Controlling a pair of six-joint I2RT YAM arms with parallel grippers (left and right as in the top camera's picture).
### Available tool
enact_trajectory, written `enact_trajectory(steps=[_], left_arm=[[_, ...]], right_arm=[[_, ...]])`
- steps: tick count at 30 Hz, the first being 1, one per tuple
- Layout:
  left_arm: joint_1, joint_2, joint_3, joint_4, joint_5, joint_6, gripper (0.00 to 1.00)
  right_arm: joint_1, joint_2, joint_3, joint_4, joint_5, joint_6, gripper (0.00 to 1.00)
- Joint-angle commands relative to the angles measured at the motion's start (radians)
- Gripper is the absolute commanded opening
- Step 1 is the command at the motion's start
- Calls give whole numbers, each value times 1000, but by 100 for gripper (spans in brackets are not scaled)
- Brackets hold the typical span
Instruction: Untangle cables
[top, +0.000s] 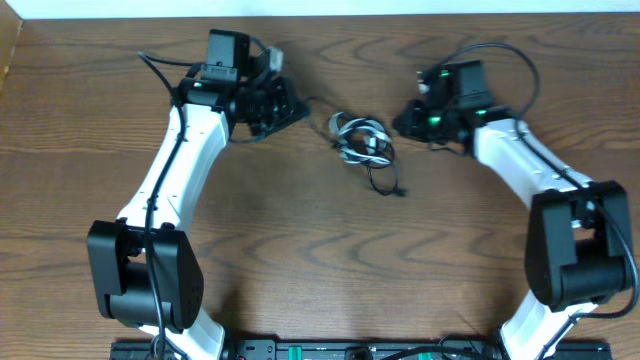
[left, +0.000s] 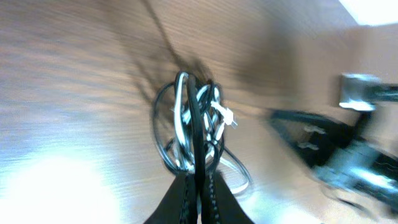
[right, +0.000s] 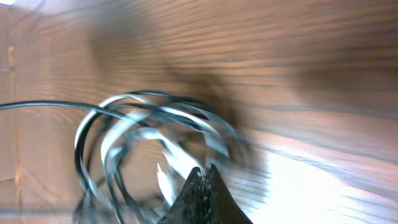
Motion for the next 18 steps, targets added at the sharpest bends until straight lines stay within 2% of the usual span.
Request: enact_trajectory(steps=[1, 4, 10, 11, 12, 13, 14, 16, 18], left_arm=[[5, -11, 13, -63, -248, 122, 7], [5, -11, 13, -114, -322, 164, 7], [-3, -10, 13, -135, -307, 188, 7], [-10, -10, 13, -138, -306, 188, 8], [-14, -10, 13, -140, -306, 188, 9], [-19, -10, 13, -146, -306, 188, 17], [-23, -10, 13, -152, -306, 188, 32], [-32, -10, 13, -174, -306, 188, 48], [-37, -10, 13, -198, -306, 188, 54]], right_arm=[[-60, -89, 68, -72, -32, -154, 1], [-95, -122, 121, -161, -30, -210, 1], [-90, -130, 170, -230, -36, -246, 3], [-68, -127, 166, -230, -36, -254, 24], [-50, -125, 164, -230, -35, -264, 36], [-32, -120, 163, -230, -34, -272, 46], [-14, -116, 163, -230, -29, -276, 53], [27, -102, 162, -229, -11, -275, 59], [61, -81, 162, -222, -4, -275, 59]])
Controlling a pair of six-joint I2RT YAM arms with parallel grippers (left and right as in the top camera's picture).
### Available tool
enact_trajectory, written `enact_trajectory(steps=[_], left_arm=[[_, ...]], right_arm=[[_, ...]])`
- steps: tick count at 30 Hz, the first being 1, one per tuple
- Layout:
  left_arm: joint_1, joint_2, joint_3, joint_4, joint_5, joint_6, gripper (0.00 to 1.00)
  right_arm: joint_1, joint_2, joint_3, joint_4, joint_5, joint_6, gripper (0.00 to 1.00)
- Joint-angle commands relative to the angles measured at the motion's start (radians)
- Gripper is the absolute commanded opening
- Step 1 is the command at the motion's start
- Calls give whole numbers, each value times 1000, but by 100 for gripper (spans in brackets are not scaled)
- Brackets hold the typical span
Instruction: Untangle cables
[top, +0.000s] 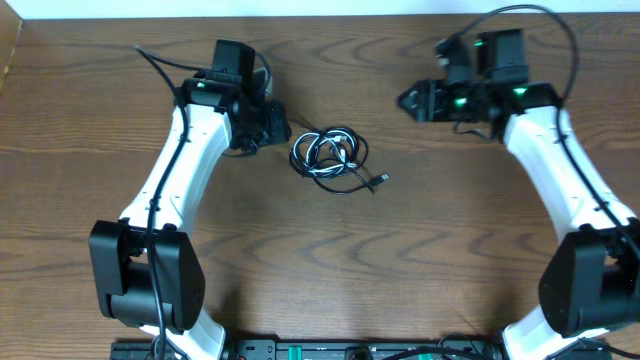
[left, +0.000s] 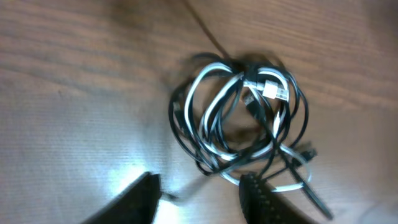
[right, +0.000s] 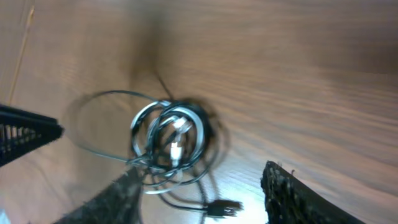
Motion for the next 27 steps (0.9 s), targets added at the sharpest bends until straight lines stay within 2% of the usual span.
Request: enact_trajectory(steps=[1, 12, 15, 21, 27], left_arm=[[-11, -10, 13, -37, -16, 16, 55], [-39, 18, 5, -68, -16, -52, 55], [-50, 36, 4, -59, -16, -58, 55], [-53, 48, 4, -39, -15, -102, 52], [-57, 50, 4, -24, -16, -102, 51]], right_arm=[[71, 46, -3, 7, 8, -26, 59], [193, 160, -3, 20, 21, 18, 57], [209, 211, -3, 35, 65, 66, 52], [228, 315, -2, 73, 106, 175, 34], [246, 356, -2, 79, 177, 210, 37]])
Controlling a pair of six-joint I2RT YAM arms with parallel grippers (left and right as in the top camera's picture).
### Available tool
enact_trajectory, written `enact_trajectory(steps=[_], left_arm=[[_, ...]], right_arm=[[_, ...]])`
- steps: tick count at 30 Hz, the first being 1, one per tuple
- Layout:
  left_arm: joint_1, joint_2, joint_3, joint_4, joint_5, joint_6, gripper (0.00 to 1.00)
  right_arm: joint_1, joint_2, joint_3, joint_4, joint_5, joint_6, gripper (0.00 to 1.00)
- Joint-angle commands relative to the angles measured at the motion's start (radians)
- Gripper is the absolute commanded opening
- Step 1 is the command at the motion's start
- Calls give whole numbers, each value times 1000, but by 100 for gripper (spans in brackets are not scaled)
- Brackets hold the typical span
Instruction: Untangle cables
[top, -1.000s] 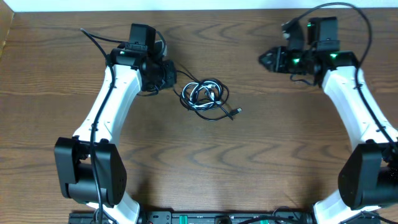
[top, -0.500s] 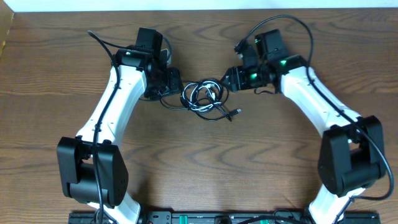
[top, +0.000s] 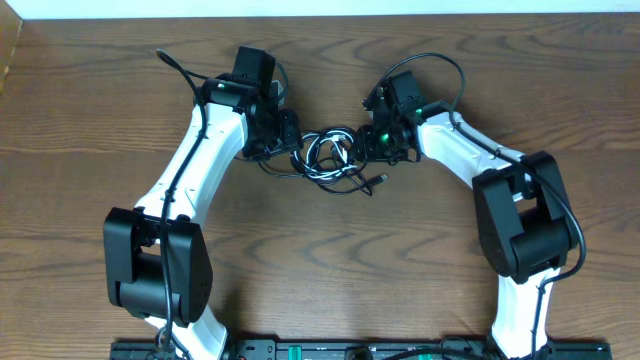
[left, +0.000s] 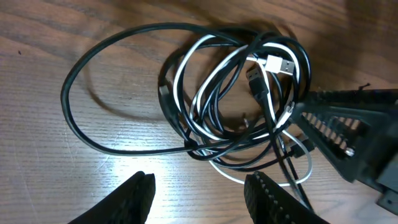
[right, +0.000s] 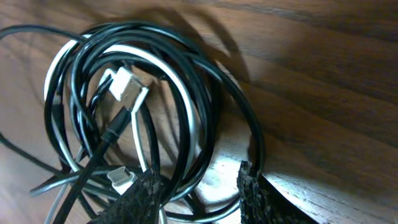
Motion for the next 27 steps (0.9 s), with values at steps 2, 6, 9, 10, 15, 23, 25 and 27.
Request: enact_trajectory(steps=[2, 6, 9, 10, 15, 23, 25, 27], left_arm=[[-3, 10, 3, 13, -6, -14, 52], [-3, 17, 3, 27, -6, -25, 52], [-3, 24, 3, 31, -6, -25, 51], [-3, 26, 3, 32, -6, -26, 51], [-7, 38, 3, 46, 2, -32, 52], [-40, 41, 2, 114, 16, -32, 52], [-50, 42, 2, 137, 16, -32, 52], [-60, 47, 2, 160, 16, -33, 52]], right_arm=[[32, 32, 0, 10, 71, 48, 39], [63, 43, 0, 21, 118, 48, 39], [77, 43, 0, 29, 149, 47, 36], [77, 43, 0, 32, 148, 47, 29], [49, 25, 9, 25, 108, 42, 1], [-47, -79, 13, -18, -105, -74, 1], [-73, -109, 13, -52, -147, -110, 1], [-92, -134, 13, -75, -192, -151, 1]])
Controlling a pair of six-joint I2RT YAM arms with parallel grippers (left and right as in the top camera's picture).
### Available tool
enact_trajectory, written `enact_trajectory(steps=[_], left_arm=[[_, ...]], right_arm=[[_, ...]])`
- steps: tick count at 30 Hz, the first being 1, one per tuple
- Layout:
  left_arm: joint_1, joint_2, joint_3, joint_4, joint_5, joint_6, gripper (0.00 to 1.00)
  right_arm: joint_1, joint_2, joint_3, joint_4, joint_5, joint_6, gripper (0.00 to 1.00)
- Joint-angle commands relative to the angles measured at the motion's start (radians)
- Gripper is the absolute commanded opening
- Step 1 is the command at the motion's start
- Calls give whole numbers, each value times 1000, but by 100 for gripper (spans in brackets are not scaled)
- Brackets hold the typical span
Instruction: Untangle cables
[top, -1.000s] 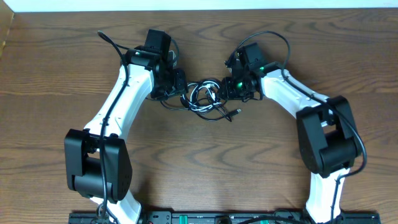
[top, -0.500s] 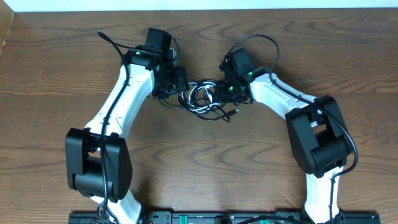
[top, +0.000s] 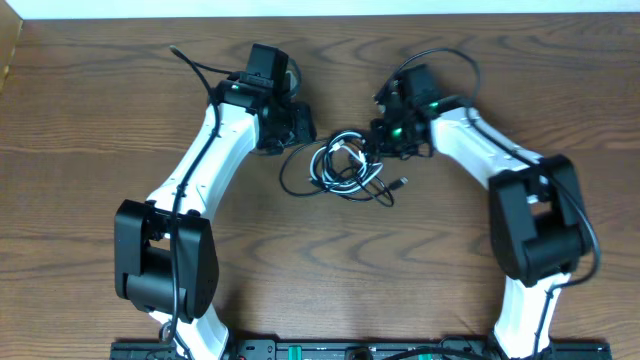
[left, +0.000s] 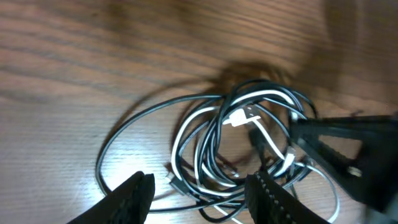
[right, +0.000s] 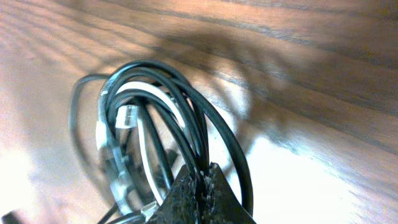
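A tangle of black and white cables (top: 342, 168) lies on the wooden table between my two arms. In the left wrist view its coils (left: 249, 146) lie flat, with a white USB plug (left: 239, 117) near the middle. My left gripper (top: 300, 128) hovers open at the tangle's upper left, and its fingers (left: 138, 198) hold nothing. My right gripper (top: 381, 140) is shut on black strands (right: 198, 146) at the tangle's right edge, so the loops (right: 146, 106) stand up from its fingertips (right: 186, 199). A loose black plug end (top: 401, 184) trails to the lower right.
The brown wooden table (top: 320, 270) stretches all round the tangle. A white wall strip (top: 320, 7) runs along the far edge. The bases of both arms stand at the near edge, the left one (top: 160, 280) and the right one (top: 540, 240).
My right gripper, open against the tangle's right edge before, is now shut on black strands. The tangle has shifted slightly to the right. My left gripper stays open and has drawn back.
First both grippers were shut at the tangle, which sat right of centre. Then both were open and apart, with the tangle lying further left. Both then stood open close beside it. Now the right one grips black strands and the left one stays open.
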Motion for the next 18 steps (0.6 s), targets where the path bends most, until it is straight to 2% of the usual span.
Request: enact_trajectory(steps=[1, 3, 7, 10, 18], left_arm=[[-16, 21, 2, 29, 10, -10, 53], [-27, 29, 2, 51, 14, -13, 58], [-46, 55, 2, 116, 108, -13, 61], [-54, 80, 2, 168, 169, -13, 61], [-56, 129, 2, 163, 172, -27, 61]], right_arm=[[-33, -92, 12, -28, -156, -120, 1], [-48, -117, 12, -49, -215, -173, 1], [-59, -148, 12, -80, -299, -267, 1], [-59, -151, 12, -91, -304, -275, 1], [-61, -152, 12, -105, -378, -298, 1]])
